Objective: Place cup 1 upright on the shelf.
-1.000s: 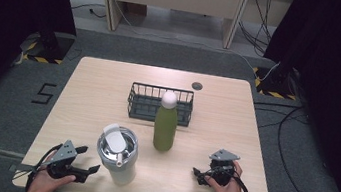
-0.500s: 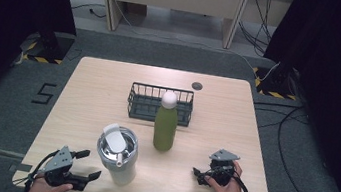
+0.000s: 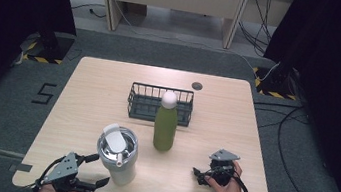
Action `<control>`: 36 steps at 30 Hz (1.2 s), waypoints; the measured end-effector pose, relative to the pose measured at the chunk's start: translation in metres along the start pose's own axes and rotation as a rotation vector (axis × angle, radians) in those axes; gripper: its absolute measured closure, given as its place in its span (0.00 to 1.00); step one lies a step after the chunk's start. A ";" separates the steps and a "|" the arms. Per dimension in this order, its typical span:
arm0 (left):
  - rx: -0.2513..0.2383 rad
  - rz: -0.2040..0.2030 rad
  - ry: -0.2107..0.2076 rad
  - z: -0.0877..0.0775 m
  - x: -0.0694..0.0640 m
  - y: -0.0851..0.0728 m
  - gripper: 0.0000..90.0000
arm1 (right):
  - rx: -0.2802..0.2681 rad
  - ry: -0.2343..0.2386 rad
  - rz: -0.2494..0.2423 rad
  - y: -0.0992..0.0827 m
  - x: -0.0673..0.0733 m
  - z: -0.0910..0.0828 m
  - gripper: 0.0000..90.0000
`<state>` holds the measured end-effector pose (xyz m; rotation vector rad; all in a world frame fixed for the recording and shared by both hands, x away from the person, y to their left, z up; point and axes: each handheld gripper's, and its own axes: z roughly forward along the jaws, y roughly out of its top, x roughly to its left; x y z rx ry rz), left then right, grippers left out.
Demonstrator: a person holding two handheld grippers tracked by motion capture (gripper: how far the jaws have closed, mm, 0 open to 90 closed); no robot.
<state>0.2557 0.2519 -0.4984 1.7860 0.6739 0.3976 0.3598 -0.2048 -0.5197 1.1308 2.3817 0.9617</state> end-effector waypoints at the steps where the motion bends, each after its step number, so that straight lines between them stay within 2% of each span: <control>1: 0.000 0.000 0.000 0.000 0.000 0.000 0.16 | 0.000 0.000 0.000 0.000 0.000 0.000 0.00; 10: -0.052 0.011 0.003 0.017 -0.006 0.001 0.16 | 0.000 0.000 0.000 0.000 0.000 0.000 0.00; 16: -0.056 0.028 0.003 0.028 -0.009 0.002 0.16 | 0.000 0.000 0.002 0.000 0.000 0.000 0.00; 18: -0.056 0.038 0.011 0.035 -0.010 0.003 0.13 | 0.001 0.000 0.002 0.000 0.000 0.000 0.00; 27: -0.076 0.048 0.010 0.042 -0.010 0.004 0.11 | 0.001 0.000 0.002 0.000 0.000 0.000 0.00; 36: -0.105 0.037 0.003 0.051 -0.009 0.003 0.10 | 0.000 0.000 0.001 0.000 0.000 0.000 0.00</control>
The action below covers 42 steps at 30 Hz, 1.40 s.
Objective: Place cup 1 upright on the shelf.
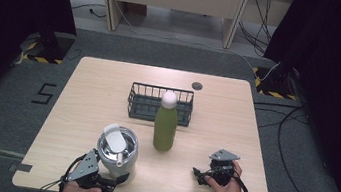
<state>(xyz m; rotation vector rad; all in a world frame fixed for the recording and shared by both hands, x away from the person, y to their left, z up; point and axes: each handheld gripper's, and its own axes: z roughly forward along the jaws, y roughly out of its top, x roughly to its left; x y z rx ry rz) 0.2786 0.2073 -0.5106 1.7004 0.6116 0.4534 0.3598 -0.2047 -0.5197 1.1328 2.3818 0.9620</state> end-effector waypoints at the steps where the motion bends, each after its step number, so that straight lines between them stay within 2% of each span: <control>1: -0.001 0.004 -0.001 0.001 0.000 0.000 0.10 | 0.000 0.000 0.000 0.000 0.000 0.000 0.00; 14: -0.037 -0.020 -0.008 0.008 0.001 -0.002 0.10 | -0.002 0.003 -0.005 0.000 0.000 0.000 0.00; 22: -0.049 -0.002 -0.013 0.010 0.002 -0.002 0.12 | -0.002 0.004 -0.005 0.000 0.000 0.000 0.00; 36: -0.060 -0.004 -0.022 0.012 0.004 -0.001 0.12 | -0.002 0.005 -0.007 0.000 0.000 0.000 0.00; 41: -0.055 -0.012 -0.004 0.011 0.012 0.002 0.12 | -0.002 0.004 -0.006 0.000 0.000 0.000 0.00; 42: -0.062 -0.028 -0.001 0.011 0.016 0.004 0.12 | -0.002 0.005 -0.007 0.000 0.000 0.000 0.00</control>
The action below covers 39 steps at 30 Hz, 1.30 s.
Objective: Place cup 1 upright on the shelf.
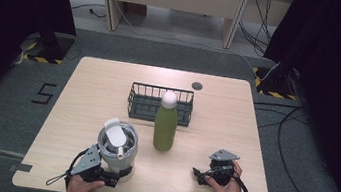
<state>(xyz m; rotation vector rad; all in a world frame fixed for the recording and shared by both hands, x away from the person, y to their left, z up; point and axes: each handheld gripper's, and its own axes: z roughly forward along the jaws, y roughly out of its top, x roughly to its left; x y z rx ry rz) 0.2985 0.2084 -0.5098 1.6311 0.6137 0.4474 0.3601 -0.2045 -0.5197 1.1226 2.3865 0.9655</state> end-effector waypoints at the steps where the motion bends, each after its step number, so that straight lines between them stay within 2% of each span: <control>1: 0.000 0.000 0.000 0.000 0.000 0.000 0.12 | 0.000 0.000 0.000 0.000 0.000 0.000 0.00; 5: -0.004 -0.034 0.008 -0.001 0.007 0.006 0.12 | 0.000 0.000 0.001 0.000 0.000 0.000 0.00; 13: -0.021 -0.024 0.034 -0.002 0.019 0.022 0.12 | 0.000 0.001 0.004 0.000 0.000 0.000 0.00; 20: -0.012 -0.053 0.055 0.001 0.033 0.038 0.12 | 0.000 0.000 0.004 0.000 0.000 0.000 0.00; 24: -0.006 -0.031 0.082 0.003 0.041 0.046 0.12 | 0.001 0.000 0.007 0.001 0.000 0.000 0.00; 39: -0.027 -0.024 0.120 0.018 0.074 0.086 0.12 | 0.001 0.001 0.004 0.001 0.000 0.001 0.00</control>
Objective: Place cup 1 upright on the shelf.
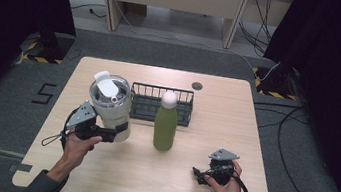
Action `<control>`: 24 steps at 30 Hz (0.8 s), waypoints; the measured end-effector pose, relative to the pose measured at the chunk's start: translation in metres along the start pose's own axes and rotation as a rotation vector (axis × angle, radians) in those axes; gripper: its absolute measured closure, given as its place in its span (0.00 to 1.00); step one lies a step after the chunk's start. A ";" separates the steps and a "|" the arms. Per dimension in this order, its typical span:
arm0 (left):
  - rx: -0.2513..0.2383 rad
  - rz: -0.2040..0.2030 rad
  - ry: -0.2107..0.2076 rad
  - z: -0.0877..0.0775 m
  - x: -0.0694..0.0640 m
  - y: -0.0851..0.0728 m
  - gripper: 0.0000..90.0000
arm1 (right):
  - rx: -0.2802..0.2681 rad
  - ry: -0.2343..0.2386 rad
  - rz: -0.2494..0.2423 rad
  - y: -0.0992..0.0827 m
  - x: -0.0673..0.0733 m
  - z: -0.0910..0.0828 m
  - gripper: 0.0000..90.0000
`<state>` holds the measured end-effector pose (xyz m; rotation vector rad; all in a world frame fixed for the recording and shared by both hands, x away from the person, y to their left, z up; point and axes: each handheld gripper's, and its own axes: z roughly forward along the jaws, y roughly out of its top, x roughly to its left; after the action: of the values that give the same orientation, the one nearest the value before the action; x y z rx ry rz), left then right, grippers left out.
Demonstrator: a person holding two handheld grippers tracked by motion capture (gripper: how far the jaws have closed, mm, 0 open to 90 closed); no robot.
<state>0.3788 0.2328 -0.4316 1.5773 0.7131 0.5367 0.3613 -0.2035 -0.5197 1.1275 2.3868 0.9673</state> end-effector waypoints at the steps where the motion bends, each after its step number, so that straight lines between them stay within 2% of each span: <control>1: -0.003 0.004 0.001 0.003 0.003 0.005 0.12 | 0.000 0.000 0.000 0.000 0.000 0.000 0.00; 14: -0.004 0.026 0.030 0.023 0.023 0.031 0.12 | 0.000 0.001 -0.003 0.000 0.000 0.000 0.00; 17: -0.009 0.014 0.030 0.031 0.029 0.041 0.12 | -0.001 0.001 -0.005 0.000 0.000 0.000 0.00; 24: -0.021 -0.006 0.032 0.042 0.036 0.050 0.12 | 0.001 0.002 -0.005 0.000 0.000 0.000 0.00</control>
<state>0.4404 0.2262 -0.3894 1.5494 0.7334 0.5642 0.3619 -0.2035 -0.5196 1.1213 2.3902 0.9661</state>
